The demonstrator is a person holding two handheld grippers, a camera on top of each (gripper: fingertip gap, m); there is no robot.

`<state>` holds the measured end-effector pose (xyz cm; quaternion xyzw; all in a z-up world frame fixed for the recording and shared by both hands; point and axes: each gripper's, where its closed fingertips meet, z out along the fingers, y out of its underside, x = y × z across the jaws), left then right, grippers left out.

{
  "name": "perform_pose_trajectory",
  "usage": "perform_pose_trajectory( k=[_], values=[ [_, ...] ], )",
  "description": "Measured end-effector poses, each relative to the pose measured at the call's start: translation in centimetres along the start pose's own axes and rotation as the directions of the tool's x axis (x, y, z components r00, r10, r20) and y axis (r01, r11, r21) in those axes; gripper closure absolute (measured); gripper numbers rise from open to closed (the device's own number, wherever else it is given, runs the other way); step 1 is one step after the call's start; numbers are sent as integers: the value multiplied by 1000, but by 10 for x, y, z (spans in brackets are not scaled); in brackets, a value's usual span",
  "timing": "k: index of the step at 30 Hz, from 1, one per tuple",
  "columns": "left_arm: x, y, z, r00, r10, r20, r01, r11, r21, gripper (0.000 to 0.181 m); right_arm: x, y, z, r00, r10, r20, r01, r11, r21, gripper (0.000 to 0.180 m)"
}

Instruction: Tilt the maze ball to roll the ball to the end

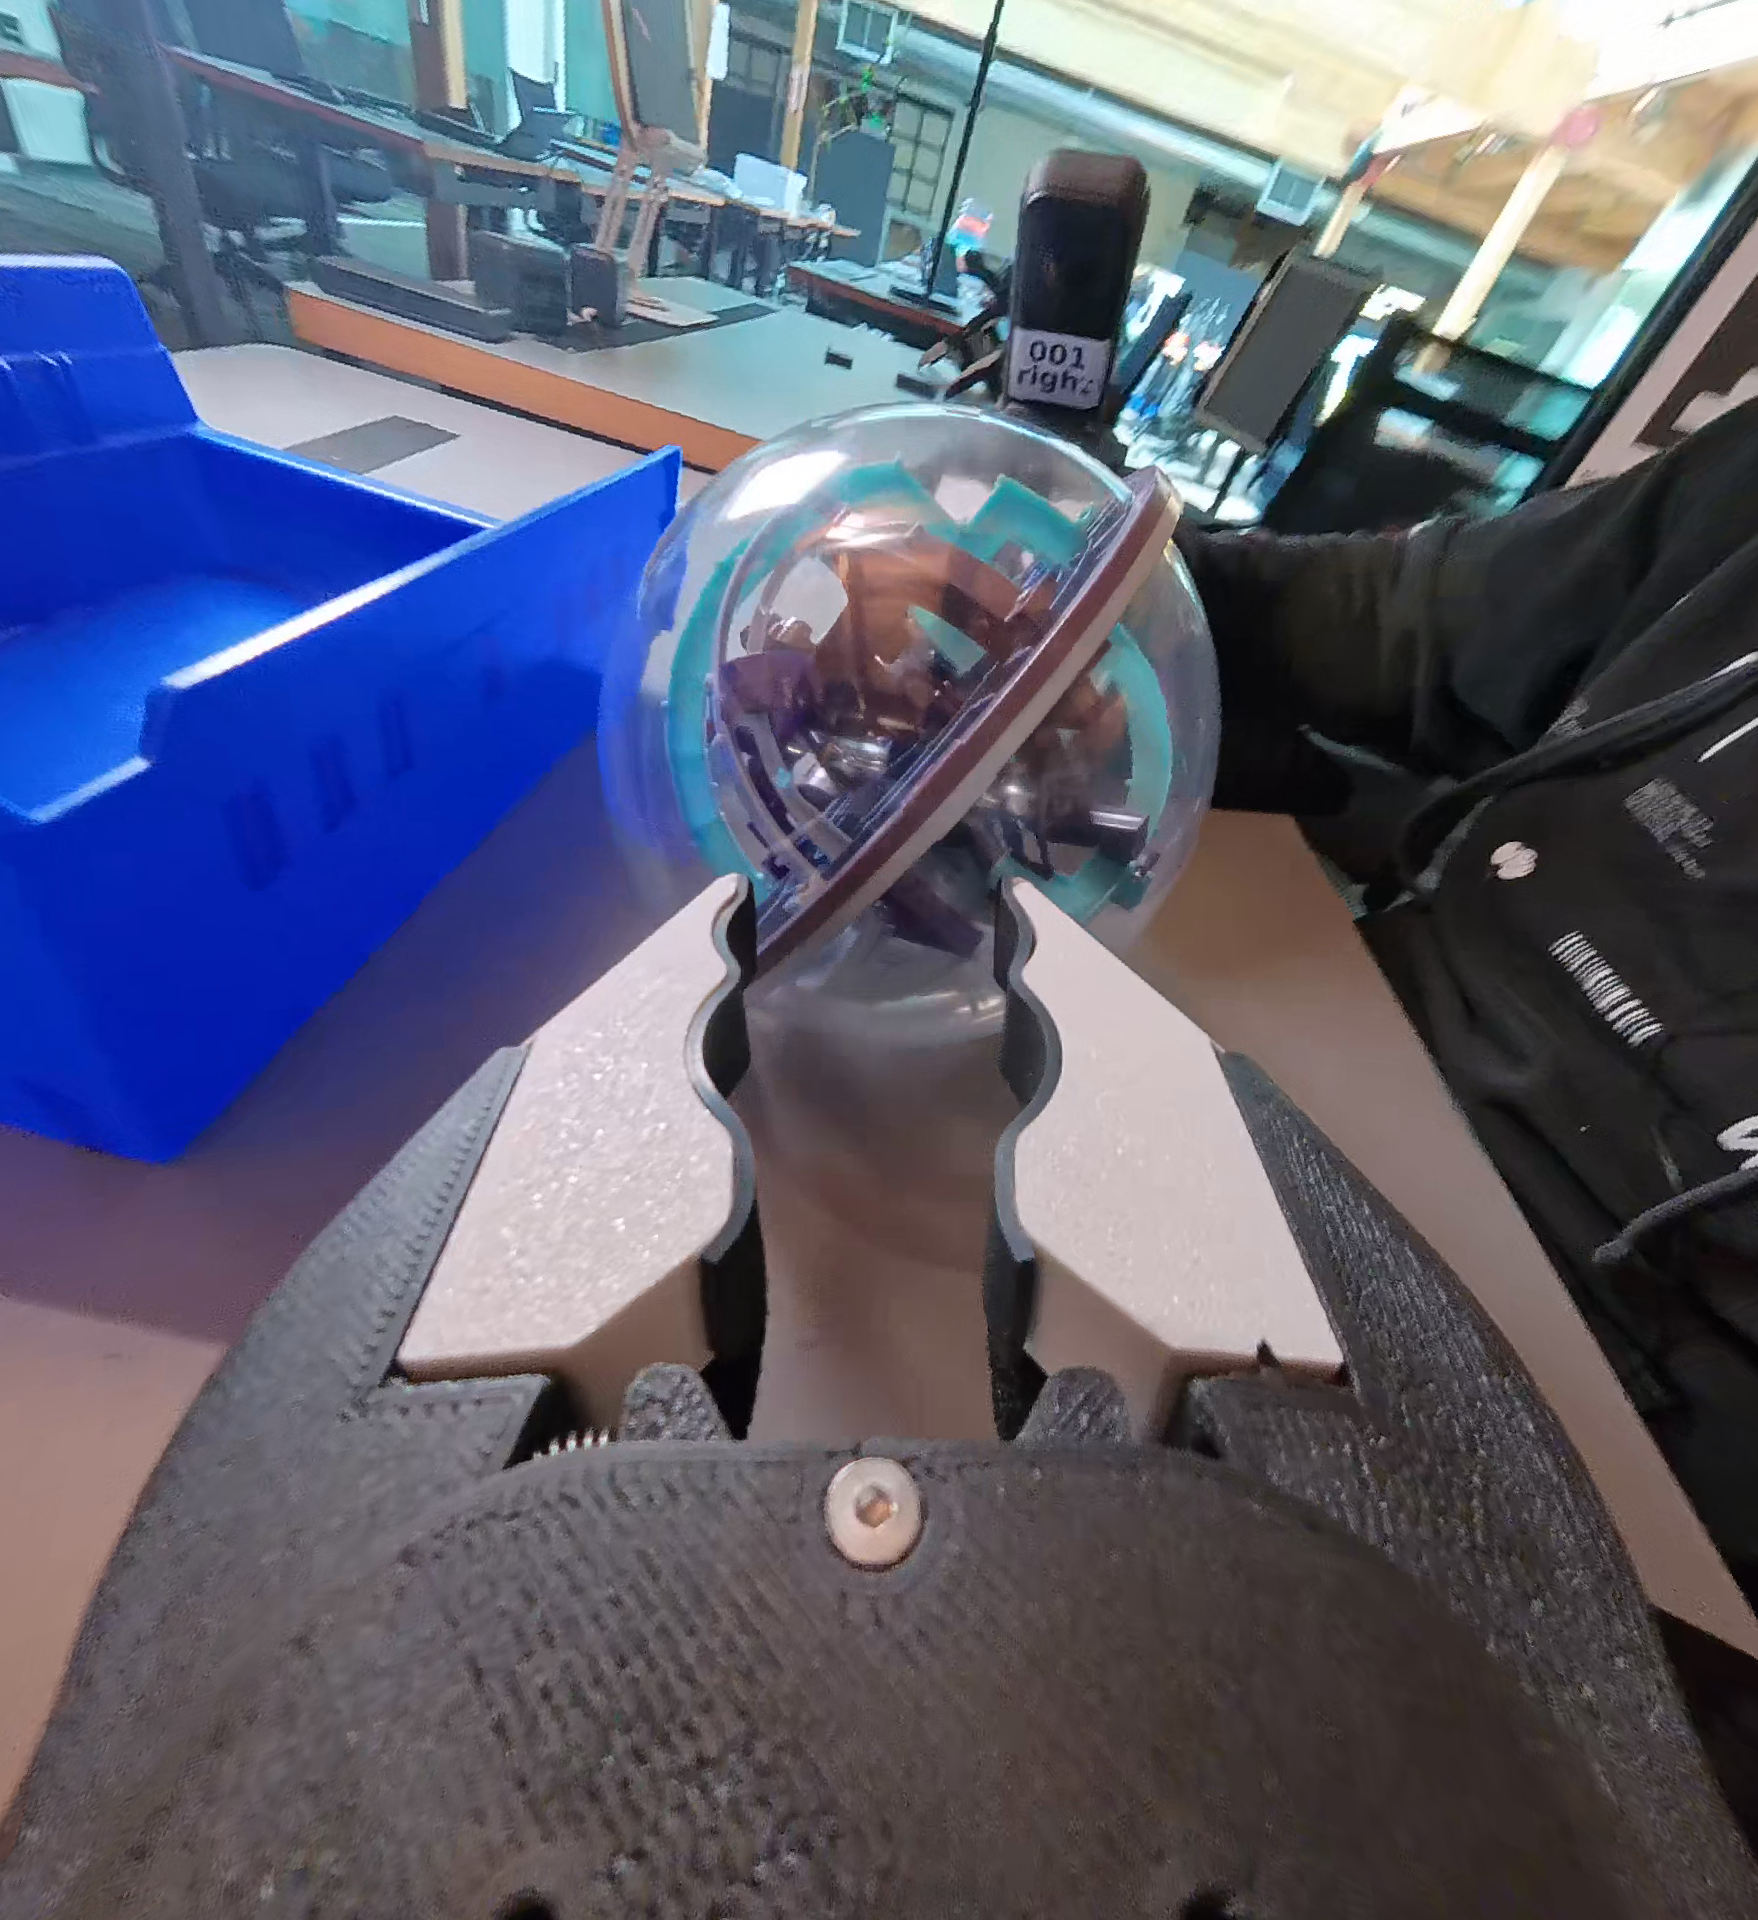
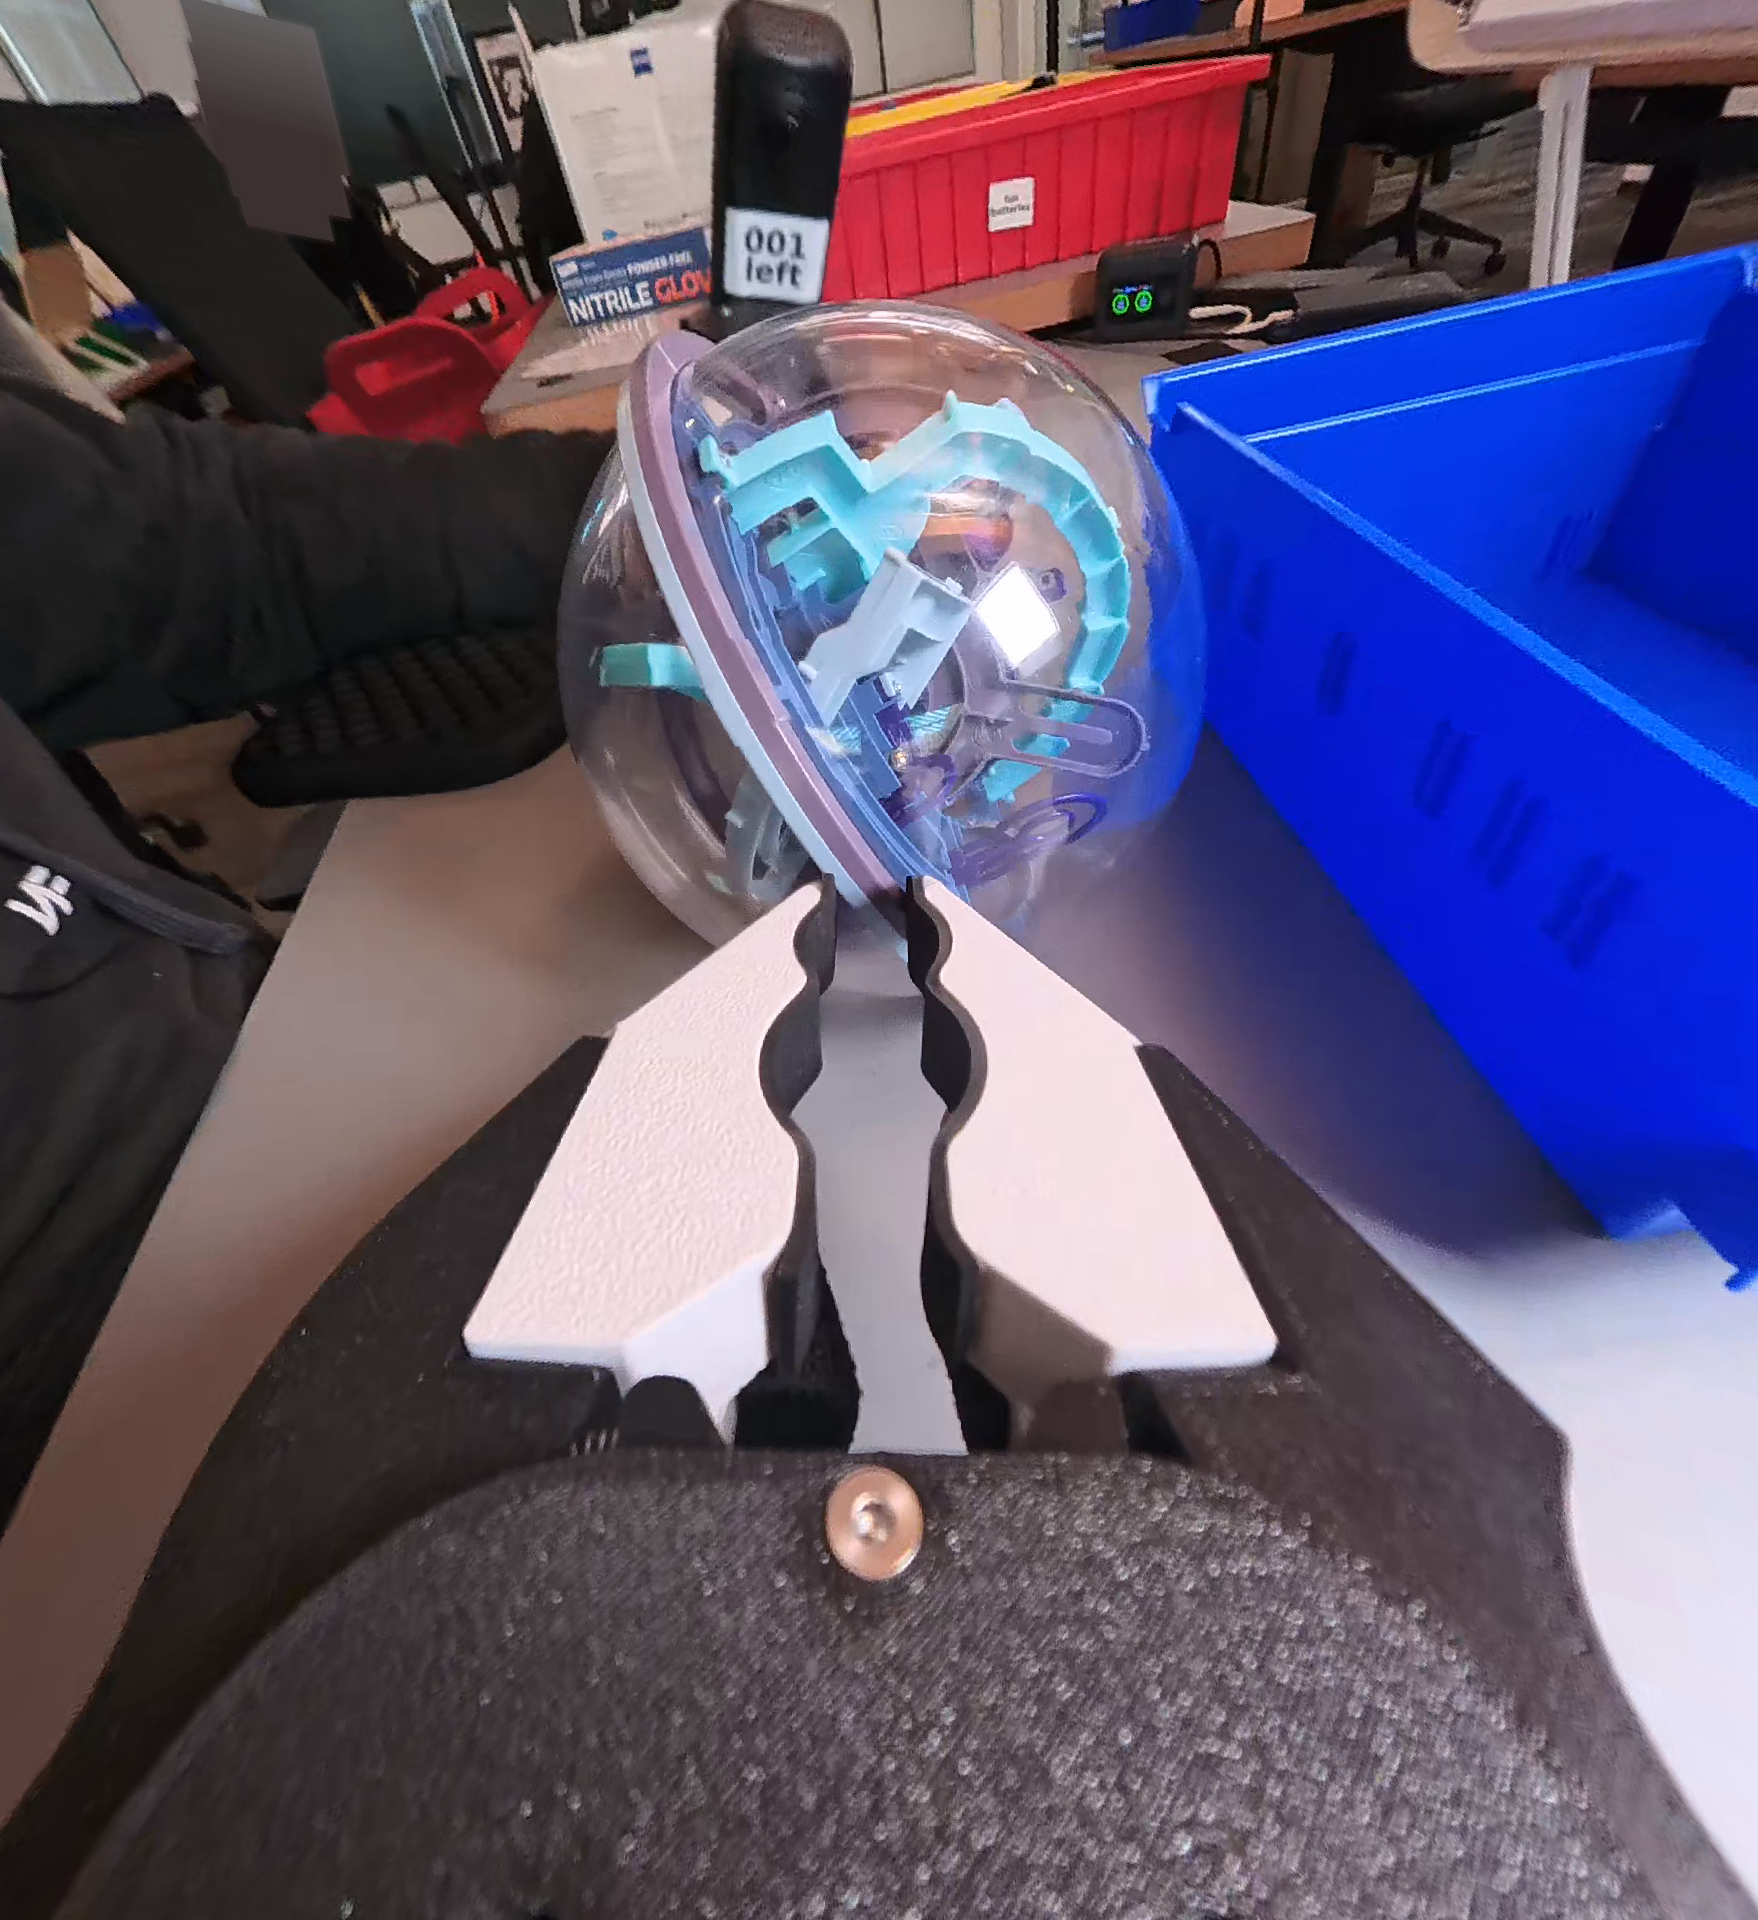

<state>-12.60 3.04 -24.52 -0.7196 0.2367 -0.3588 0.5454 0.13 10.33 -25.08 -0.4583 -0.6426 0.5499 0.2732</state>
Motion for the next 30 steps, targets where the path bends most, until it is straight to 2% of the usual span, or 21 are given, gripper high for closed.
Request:
perform_pose_trajectory(
  k=[2,7,9,11,14,25,30],
  values=[
    [0,-1,4,998,-52,-46,53,999,10,144,4,-2,-3,999,46,0,-46,999,22,169],
    [0,-10,9,998,-45,-36,46,999,12,150,10,-7,-9,985,171,21,-172,982,74,170],
    [4,-25,8,998,-33,-49,35,998,51,170,7,-10,-10,976,212,49,-215,973,81,171],
    [6,-34,10,999,-13,-33,14,999,44,173,5,-6,-10,972,228,51,-231,971,60,174],
    [-1,-32,16,1000,24,17,-24,999,-24,173,4,-2,-11,958,275,79,-281,957,67,174],
    [-1,-36,20,1000,14,10,-14,999,29,172,2,-2,-15,971,230,70,-235,968,83,174],
    [-3,-26,14,998,-54,-21,55,998,35,146,2,-4,-14,968,243,69,-249,964,91,174]
  ],
)
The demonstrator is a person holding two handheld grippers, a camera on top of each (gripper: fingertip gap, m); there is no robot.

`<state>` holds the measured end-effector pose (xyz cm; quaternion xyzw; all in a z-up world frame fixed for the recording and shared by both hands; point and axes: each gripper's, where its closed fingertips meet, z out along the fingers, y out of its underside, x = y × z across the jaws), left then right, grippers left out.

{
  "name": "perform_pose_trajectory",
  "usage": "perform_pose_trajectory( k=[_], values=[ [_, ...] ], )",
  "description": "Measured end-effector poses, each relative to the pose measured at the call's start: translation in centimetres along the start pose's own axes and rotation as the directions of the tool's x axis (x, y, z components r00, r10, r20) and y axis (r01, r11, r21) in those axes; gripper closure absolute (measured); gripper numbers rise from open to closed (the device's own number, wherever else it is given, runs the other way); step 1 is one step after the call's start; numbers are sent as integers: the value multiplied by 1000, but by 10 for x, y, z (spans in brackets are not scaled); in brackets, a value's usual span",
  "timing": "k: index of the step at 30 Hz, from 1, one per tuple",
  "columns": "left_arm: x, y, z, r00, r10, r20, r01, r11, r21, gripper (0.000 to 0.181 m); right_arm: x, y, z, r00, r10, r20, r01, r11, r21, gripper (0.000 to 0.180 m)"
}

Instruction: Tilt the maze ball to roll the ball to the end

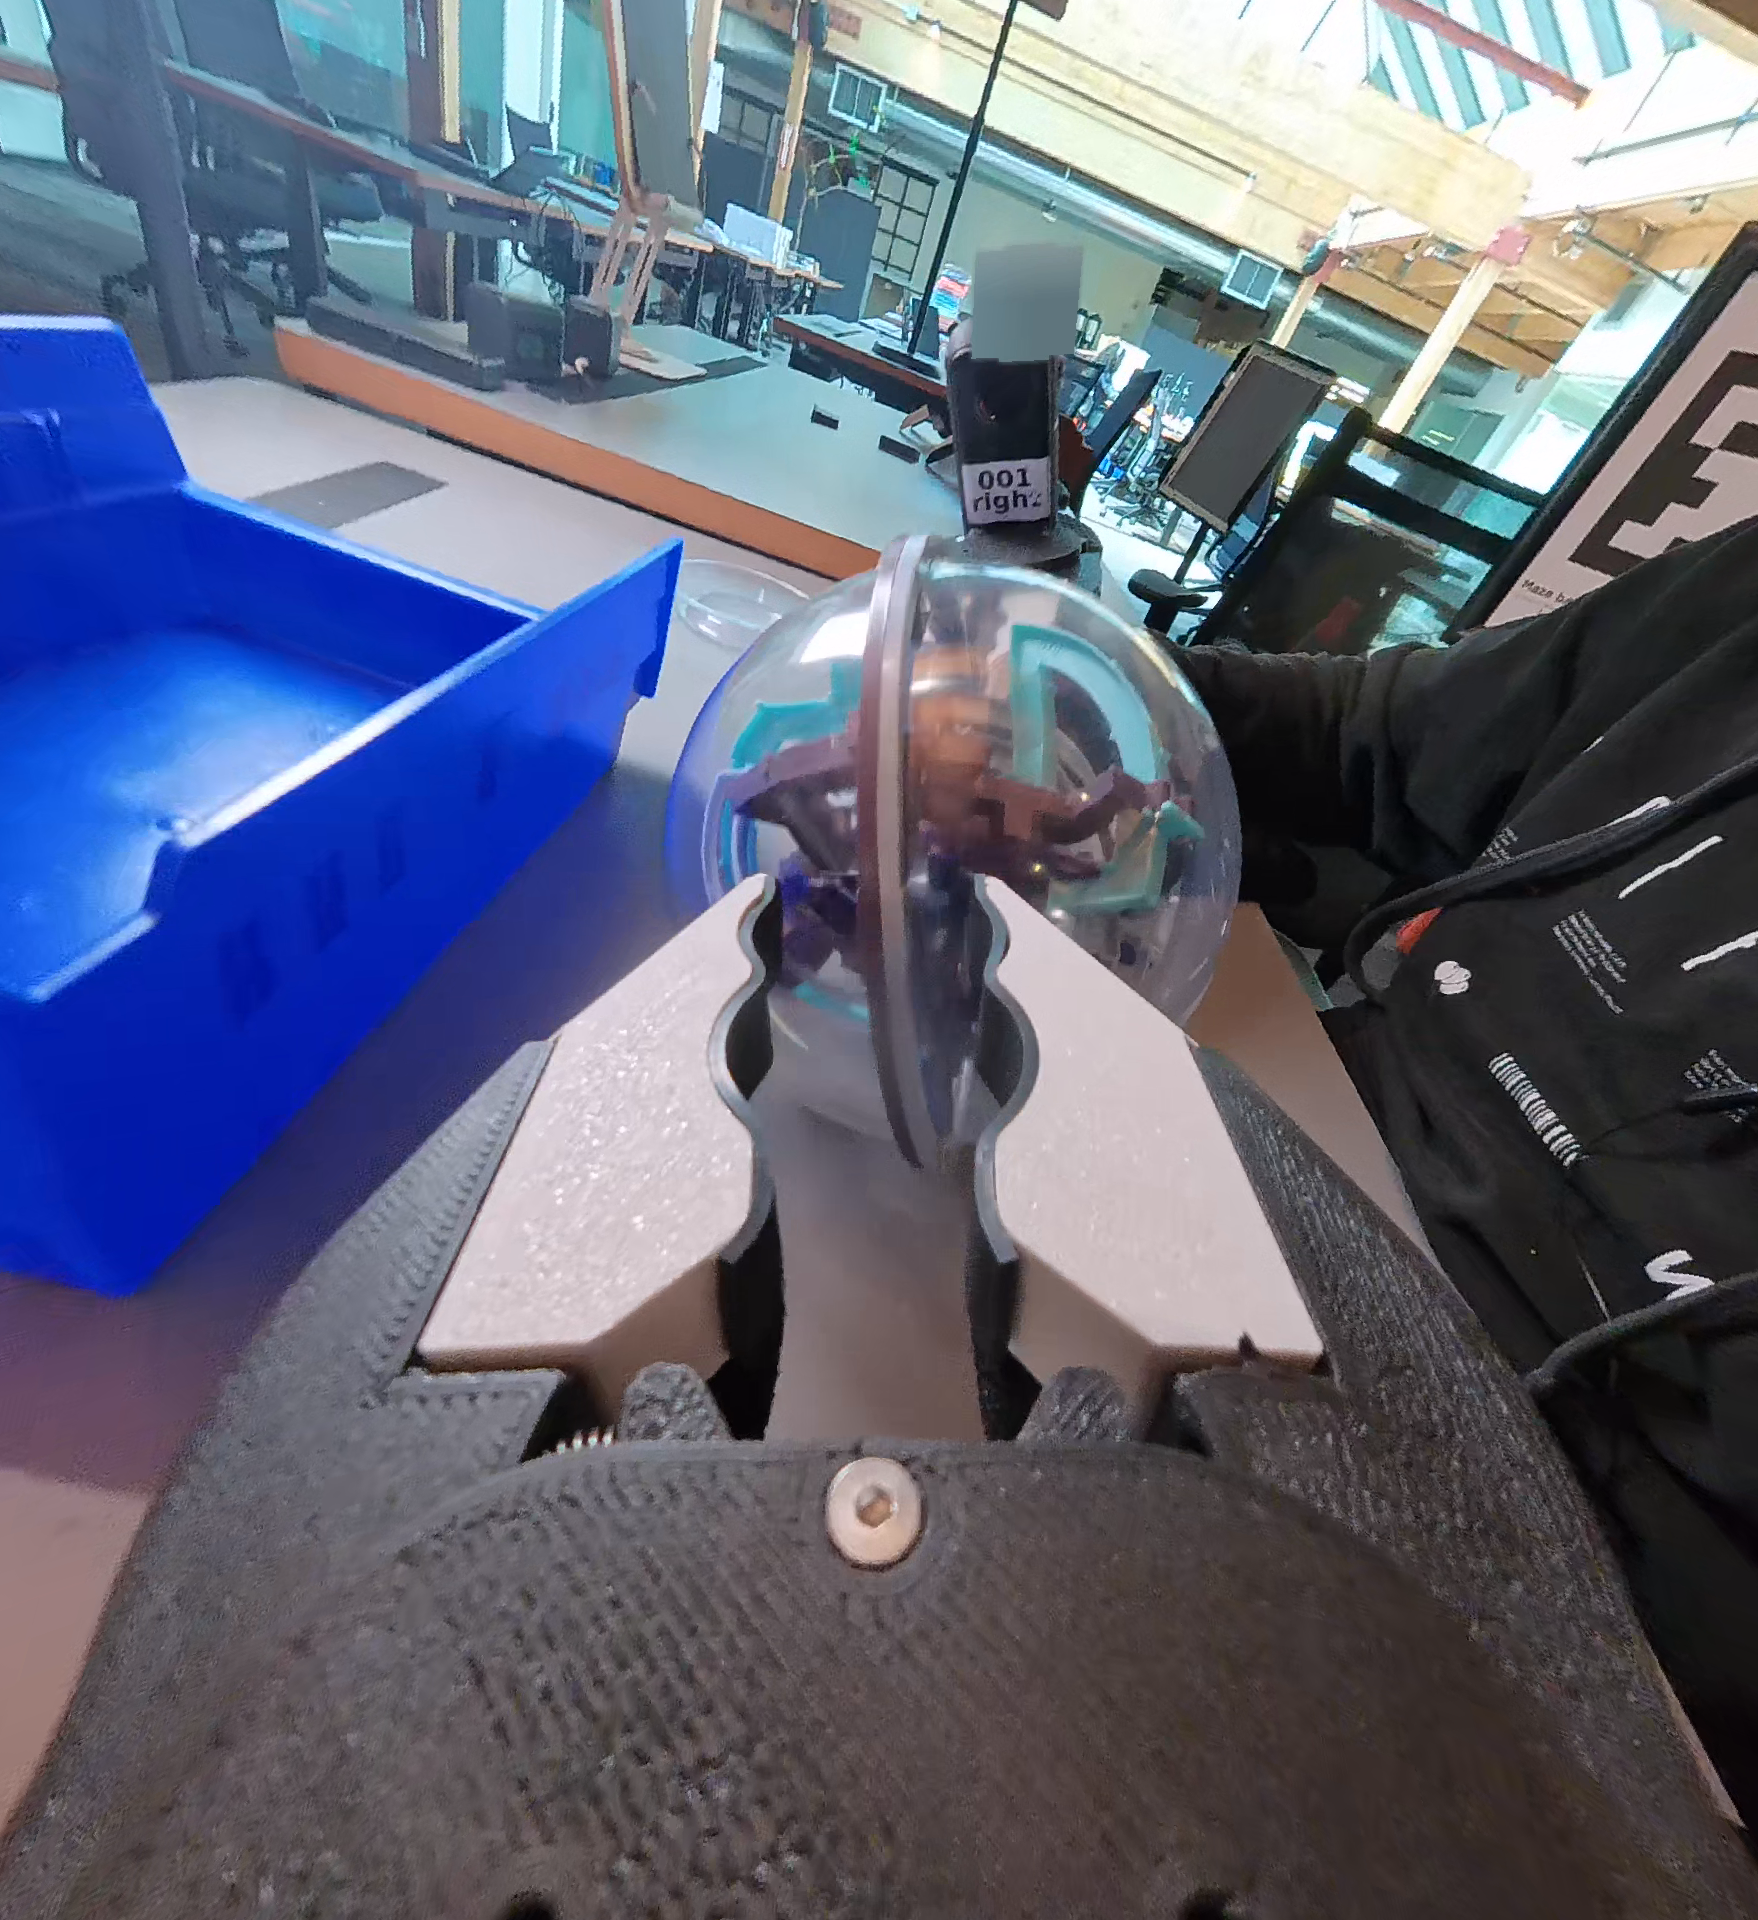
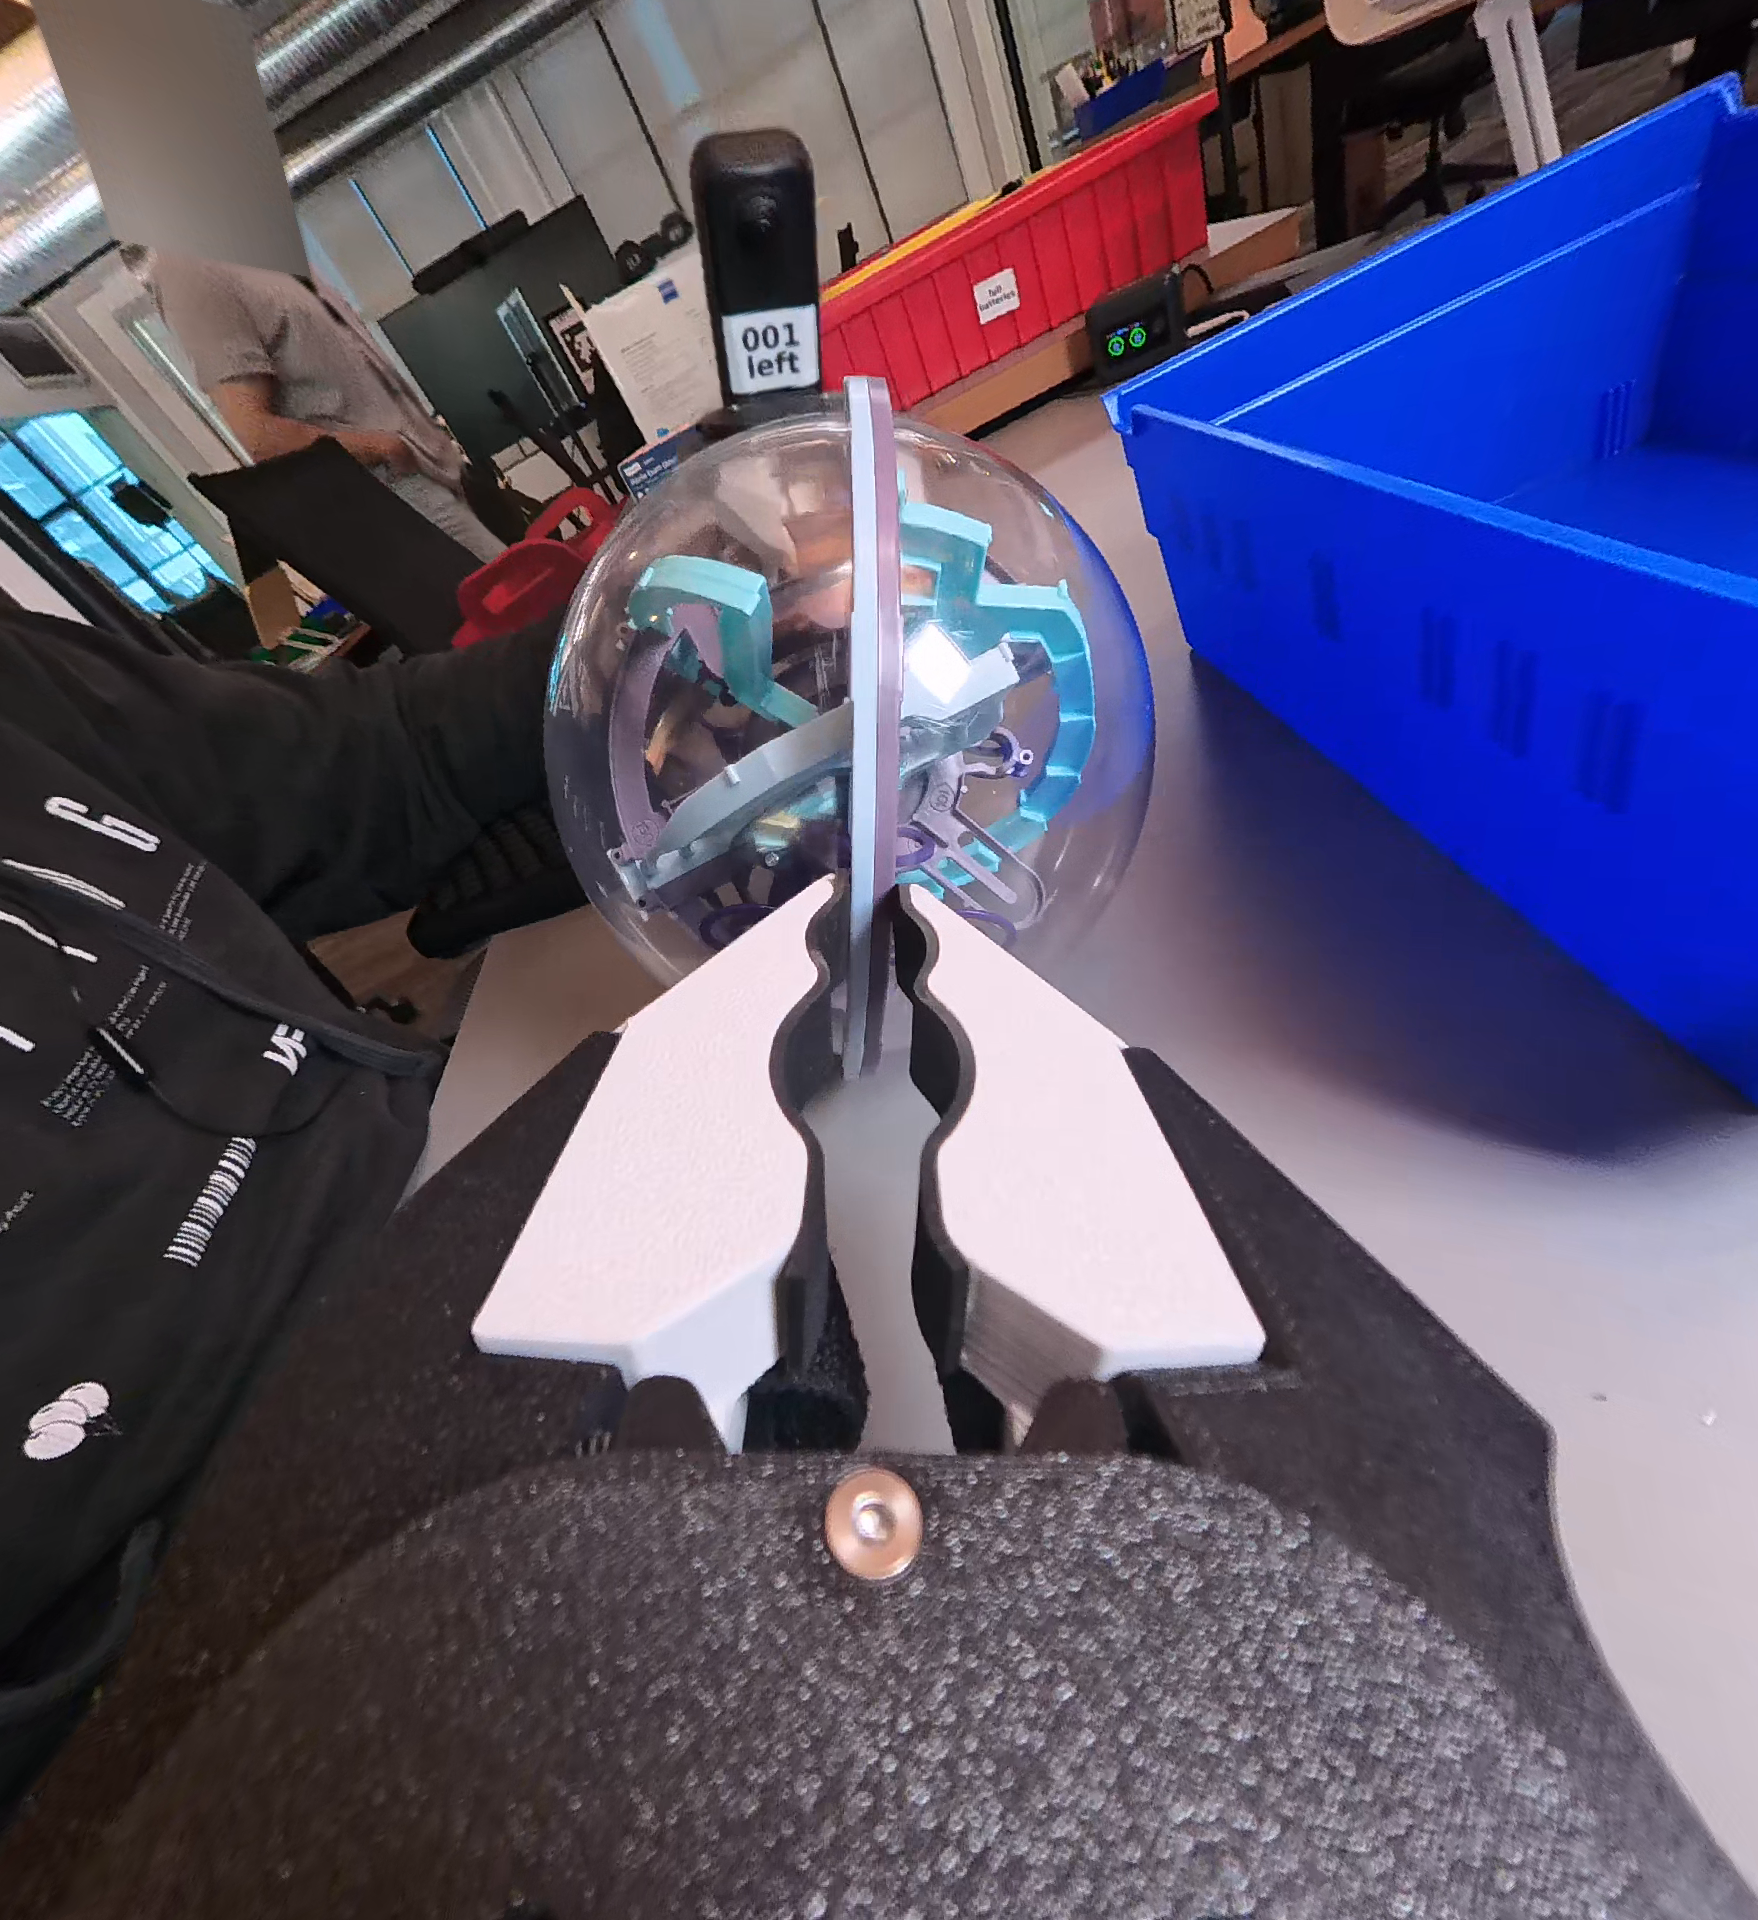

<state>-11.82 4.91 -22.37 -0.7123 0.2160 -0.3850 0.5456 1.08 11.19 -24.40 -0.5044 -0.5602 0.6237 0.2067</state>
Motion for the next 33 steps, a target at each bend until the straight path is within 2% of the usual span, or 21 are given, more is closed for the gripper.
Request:
perform_pose_trajectory(
  k=[6,11,14,16,22,24,28,31,33],
  values=[
    [2,20,3,996,-71,-48,69,997,-42,148,10,-1,-6,997,75,-14,-75,997,32,174],
    [2,19,12,994,-104,-43,103,994,-26,151,21,-3,-13,987,161,-8,-160,984,73,174],
    [4,24,14,993,-104,-55,102,994,-45,165,24,-6,-16,979,204,4,-203,974,101,174],
    [6,28,15,993,-104,-61,102,994,-48,173,25,-8,-16,977,212,7,-211,971,109,174],
    [8,29,15,996,-78,-49,76,996,-55,173,24,-8,-16,984,177,-5,-176,979,107,174],
    [7,29,14,999,-37,-19,35,997,-70,173,20,-9,-16,996,89,-23,-86,991,106,174],
    [5,27,10,998,56,33,-53,995,-86,174,4,-16,-15,971,-219,-93,227,970,84,174],
    [1,25,6,997,60,51,-56,996,-75,172,-9,-16,-11,888,-438,-136,446,895,27,174],
    [8,20,3,998,55,6,-55,998,-44,167,-20,-15,-8,811,-566,-146,570,822,-21,174]
  ],
)
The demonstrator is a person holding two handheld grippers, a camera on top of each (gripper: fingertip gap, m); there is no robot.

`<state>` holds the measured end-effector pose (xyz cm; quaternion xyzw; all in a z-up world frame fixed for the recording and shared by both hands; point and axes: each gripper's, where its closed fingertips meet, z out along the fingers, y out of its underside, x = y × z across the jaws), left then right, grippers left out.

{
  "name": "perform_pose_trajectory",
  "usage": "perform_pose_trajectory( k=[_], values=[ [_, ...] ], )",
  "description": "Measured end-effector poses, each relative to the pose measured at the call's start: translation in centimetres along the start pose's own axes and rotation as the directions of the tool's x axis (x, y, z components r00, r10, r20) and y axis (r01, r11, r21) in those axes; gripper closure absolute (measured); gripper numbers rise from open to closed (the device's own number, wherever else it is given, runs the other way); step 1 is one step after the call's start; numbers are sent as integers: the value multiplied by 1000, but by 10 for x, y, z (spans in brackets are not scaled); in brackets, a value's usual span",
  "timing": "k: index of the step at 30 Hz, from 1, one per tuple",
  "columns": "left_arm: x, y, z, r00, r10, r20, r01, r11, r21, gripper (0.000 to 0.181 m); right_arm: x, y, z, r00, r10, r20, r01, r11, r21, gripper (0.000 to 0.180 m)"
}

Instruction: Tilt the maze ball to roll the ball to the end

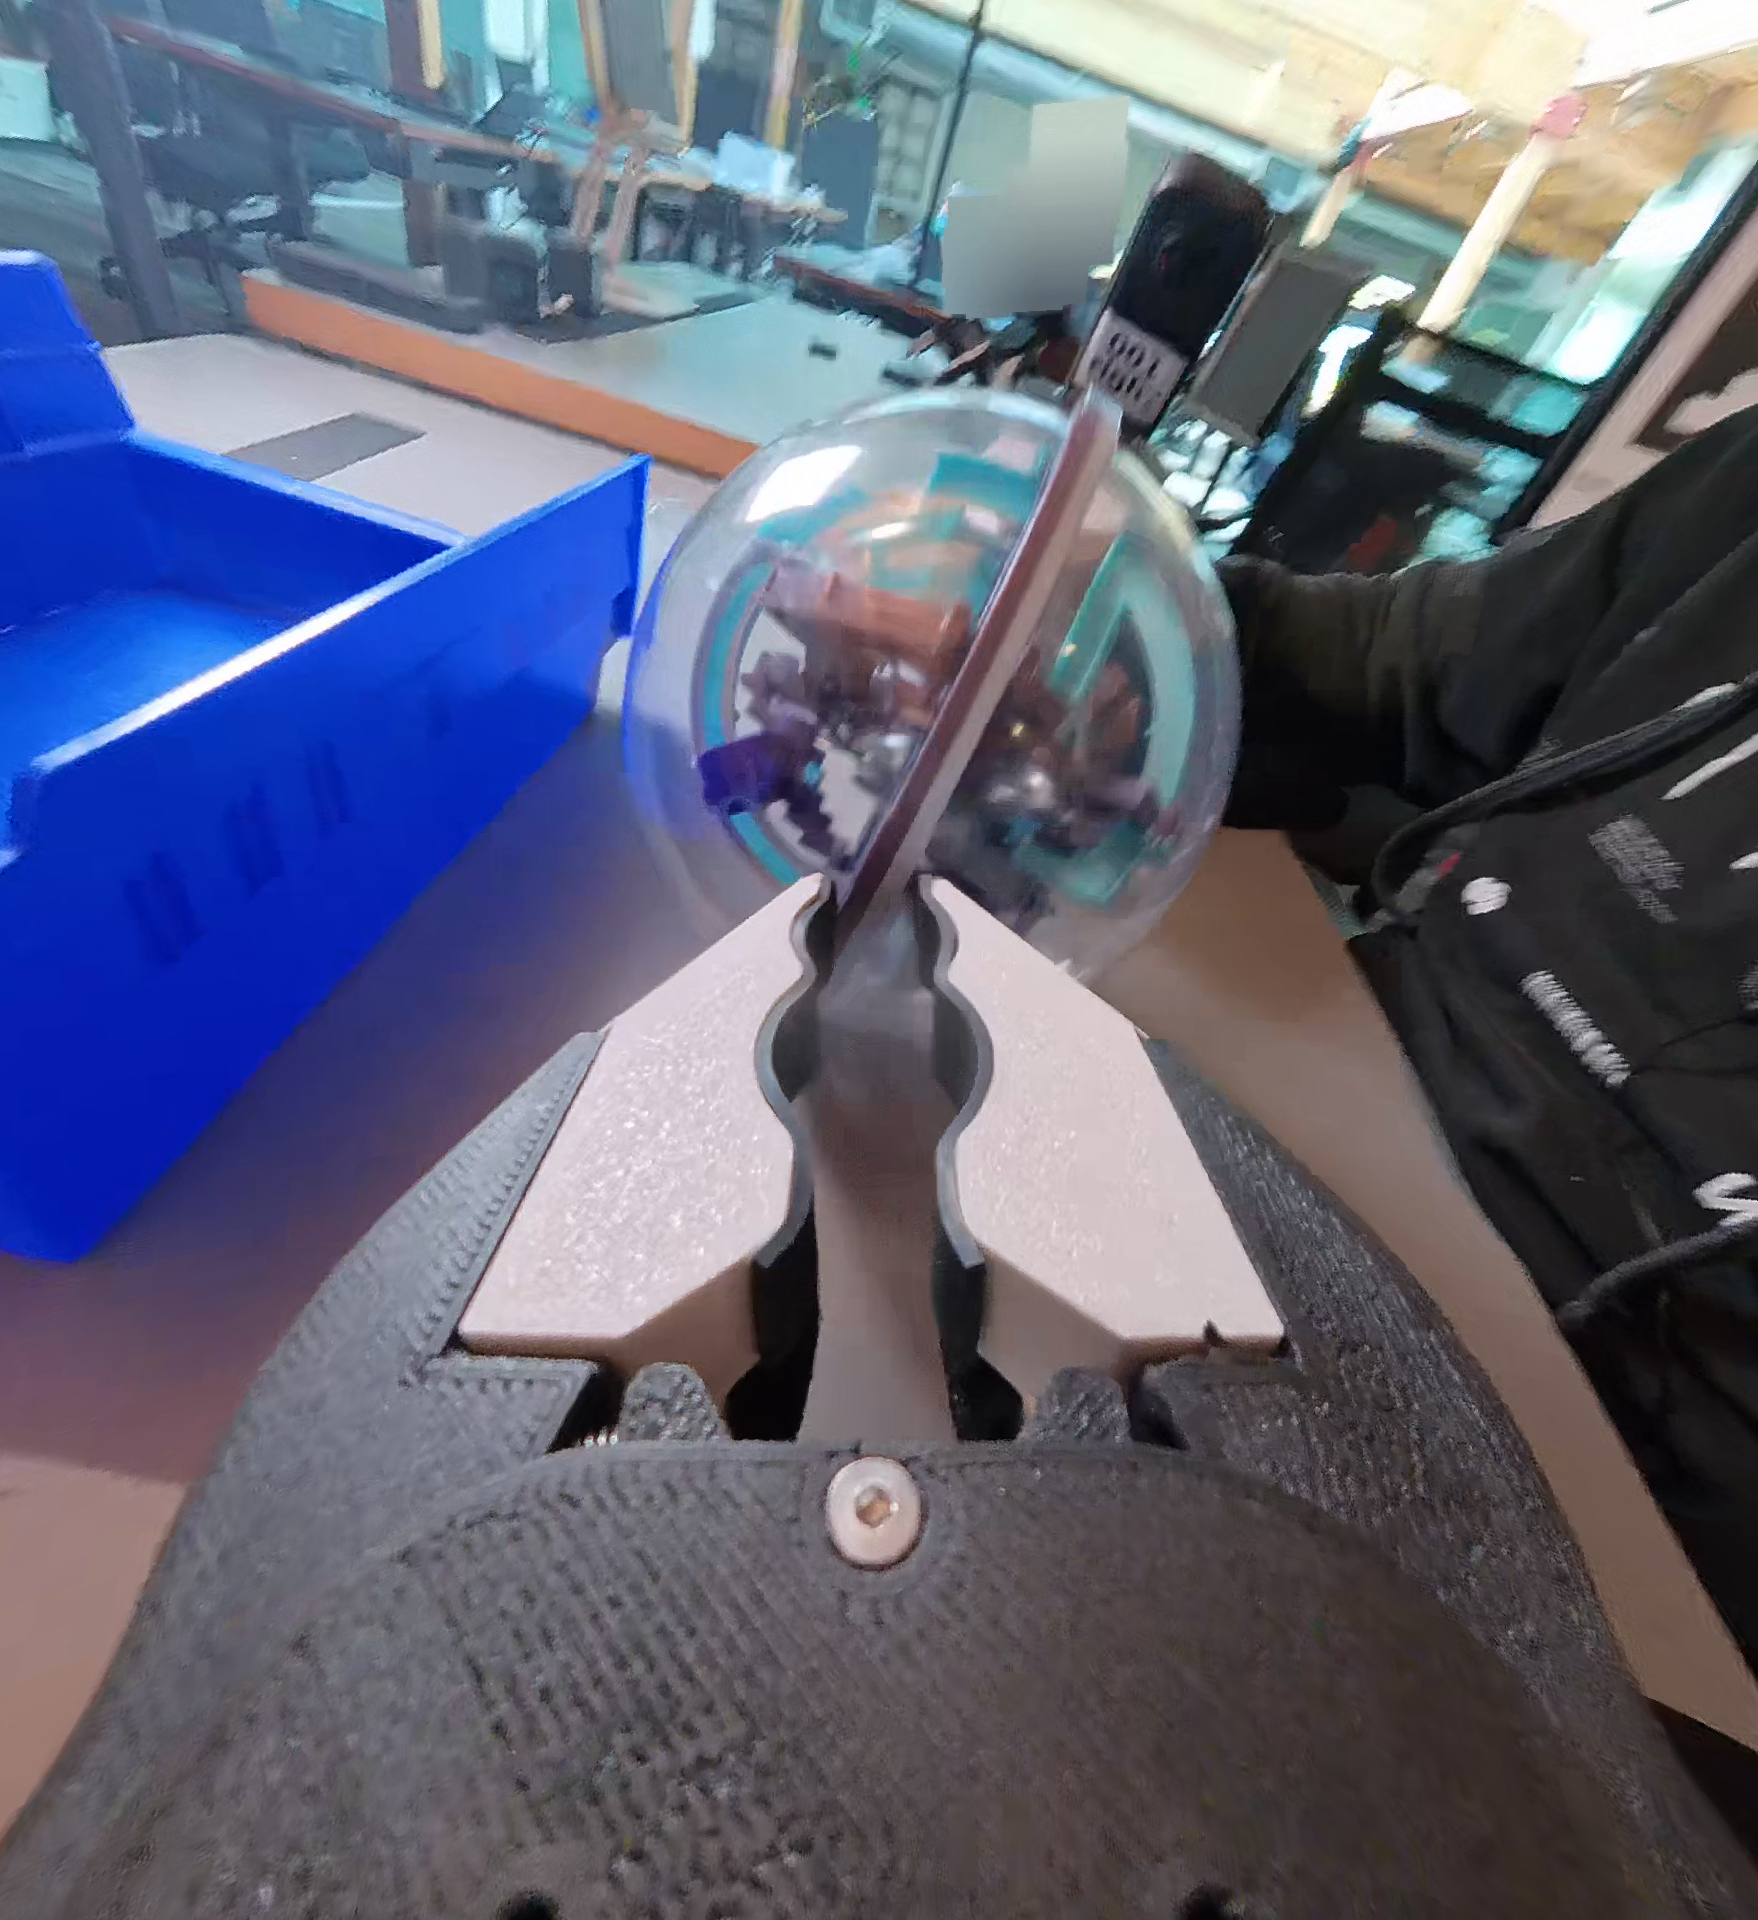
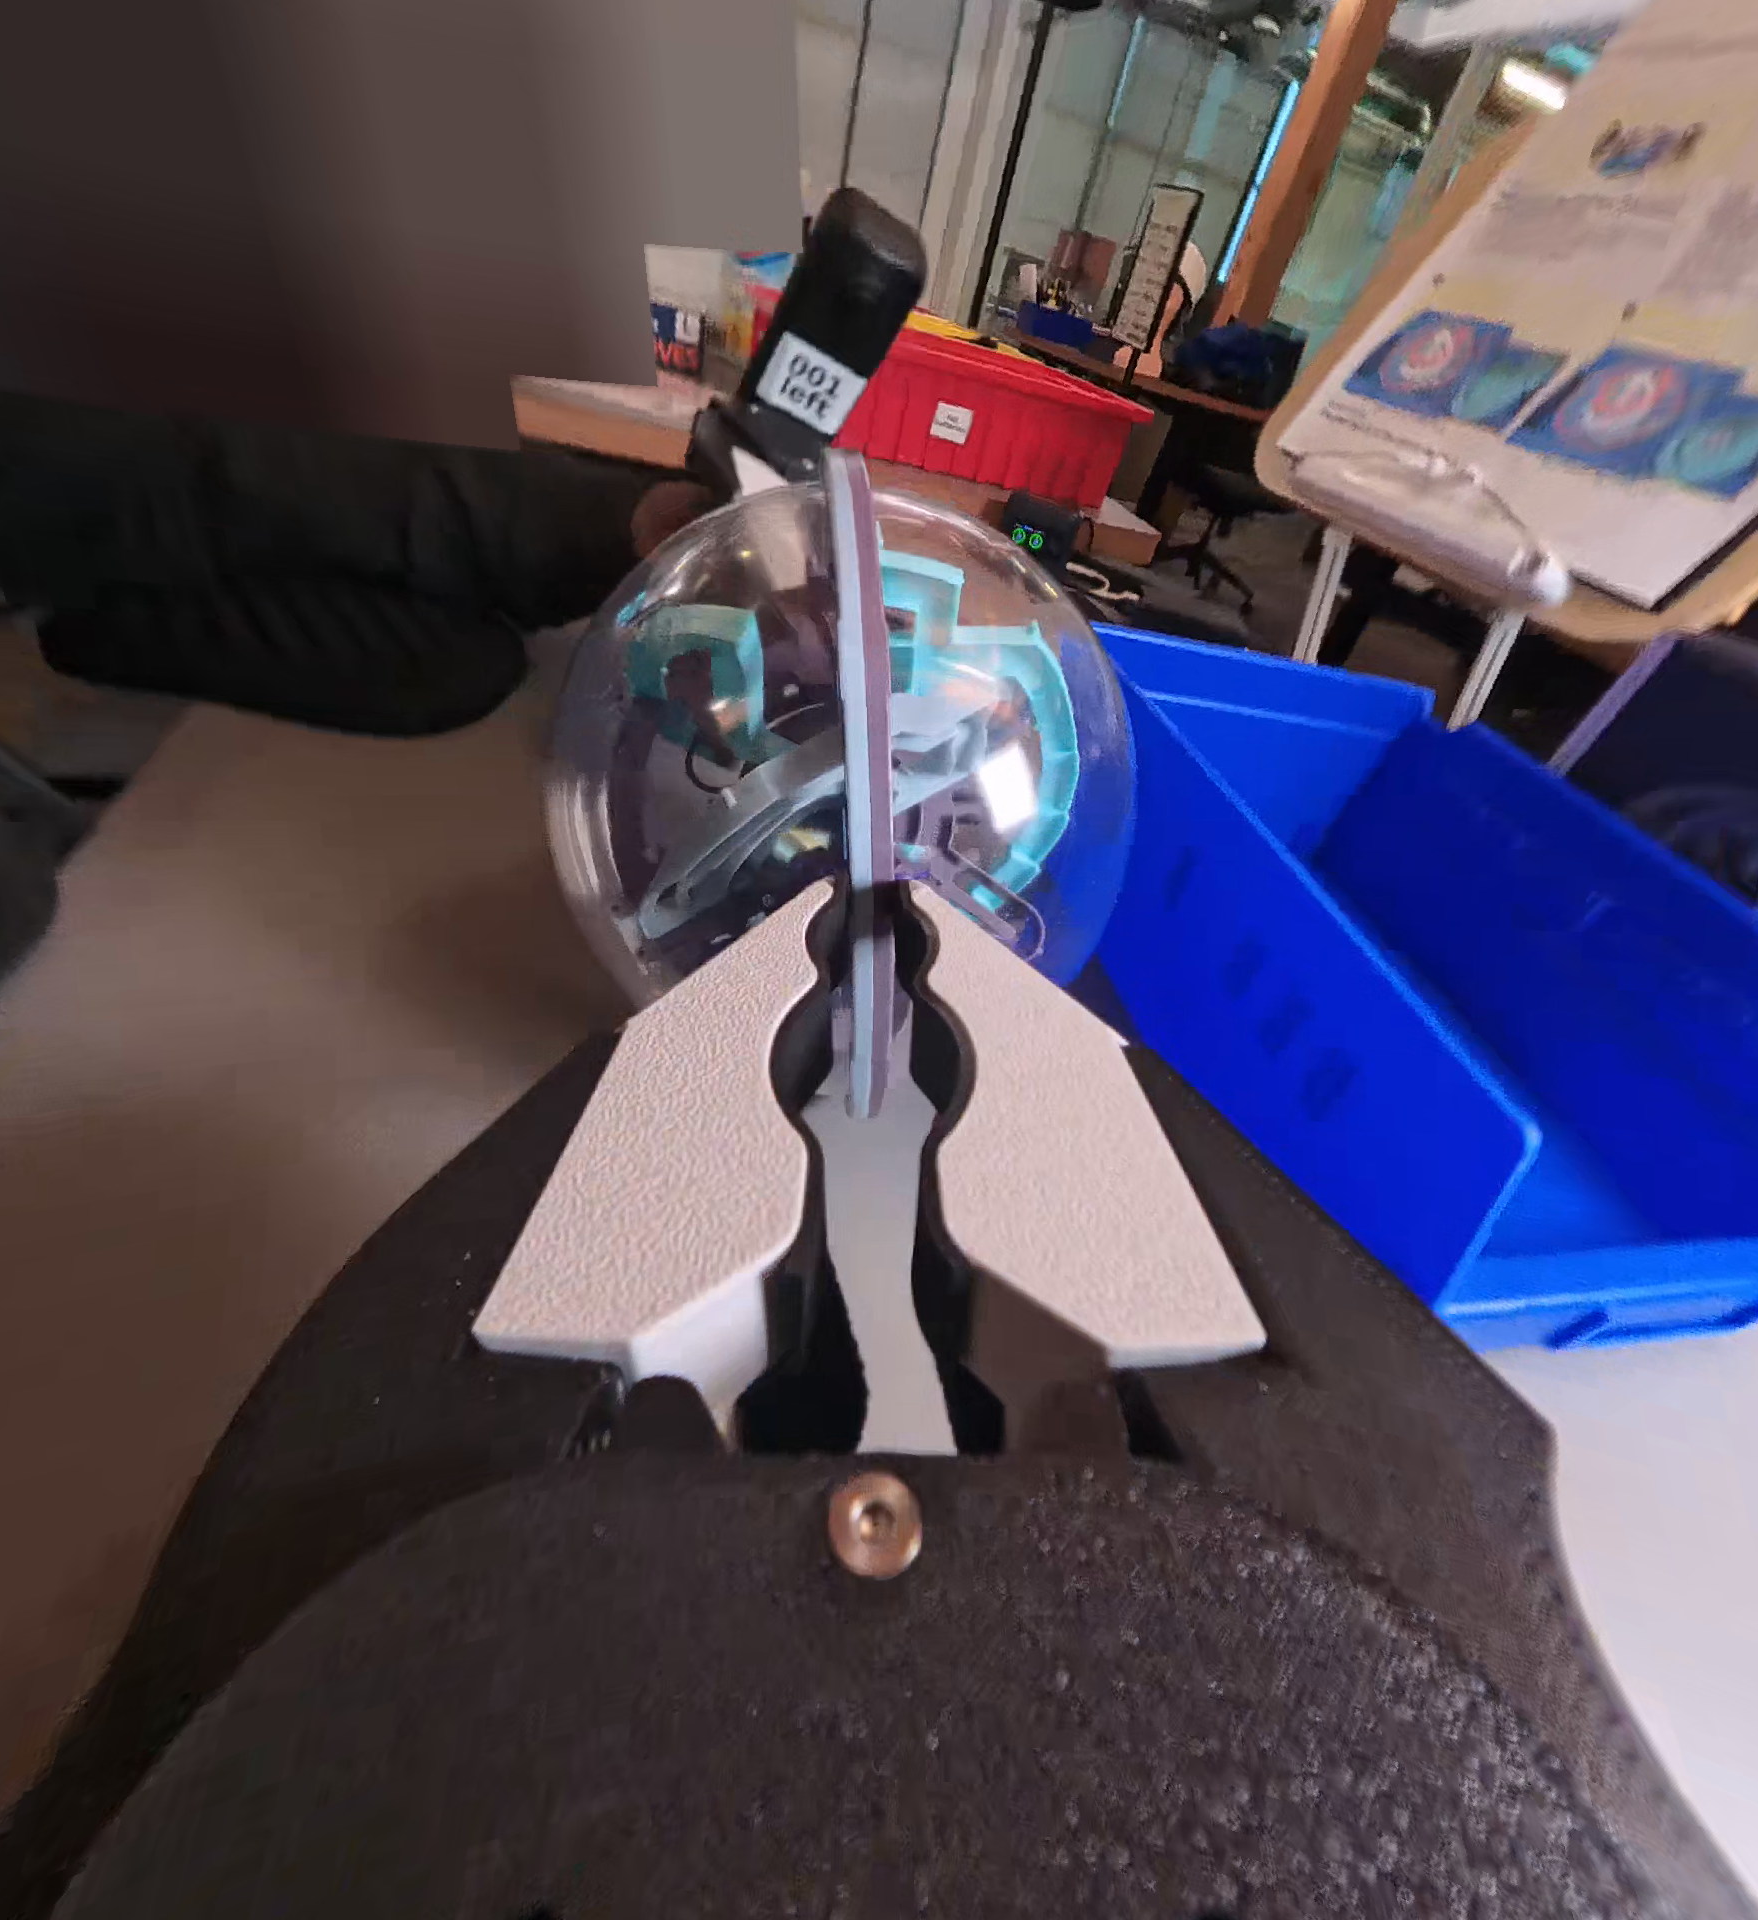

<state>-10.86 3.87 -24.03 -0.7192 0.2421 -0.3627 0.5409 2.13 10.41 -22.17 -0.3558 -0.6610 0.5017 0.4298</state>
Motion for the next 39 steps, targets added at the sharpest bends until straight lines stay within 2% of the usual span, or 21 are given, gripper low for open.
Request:
perform_pose_trajectory(
  k=[2,4,7,10,13,15,19,22,25,28,30,32,35,37,39],
  values=[
    [11,-9,-4,998,-10,-63,13,999,41,154,-11,-5,3,986,-165,-11,165,986,-35,173],
    [14,-9,-7,996,-34,-79,36,999,19,133,-22,-8,7,933,-360,-22,356,930,-87,173],
    [21,-8,-10,978,-153,-142,157,987,21,97,-40,-12,11,803,-596,-7,588,794,-154,174],
    [15,4,-8,953,-264,-147,268,963,7,74,-58,-12,13,674,-738,20,729,661,-179,173],
    [22,23,1,934,-312,-173,304,950,-73,62,-70,-10,10,568,-822,41,812,552,-191,173],
    [31,32,9,926,-317,-203,294,946,-134,58,-73,-6,7,532,-845,48,834,514,-202,173],
    [50,46,22,928,-287,-238,233,944,-233,62,-68,7,-3,569,-821,42,801,541,-257,170],
    [58,46,29,944,-237,-232,181,954,-239,66,-58,15,-10,669,-743,-6,709,641,-295,165],
    [61,44,33,963,-182,-198,137,966,-220,70,-44,32,-16,805,-592,-43,537,758,-370,154],
    [62,38,34,973,-163,-160,133,974,-186,81,-39,44,-26,938,-343,-56,299,878,-373,150],
    [61,35,33,978,-160,-132,138,977,-163,89,-41,49,-35,992,-121,-39,98,921,-377,146],
    [63,34,32,977,-168,-127,149,978,-147,96,-51,51,-43,994,106,13,-93,920,-381,140],
    [68,34,31,978,-164,-131,147,981,-128,109,-69,47,-44,890,450,71,-395,840,-373,131],
    [69,34,31,976,-171,-137,153,979,-131,117,-75,43,-38,795,600,87,-544,770,-335,137],
    [70,34,32,970,-193,-149,175,976,-130,123,-79,41,-33,733,670,117,-612,725,-316,141]
  ],
)
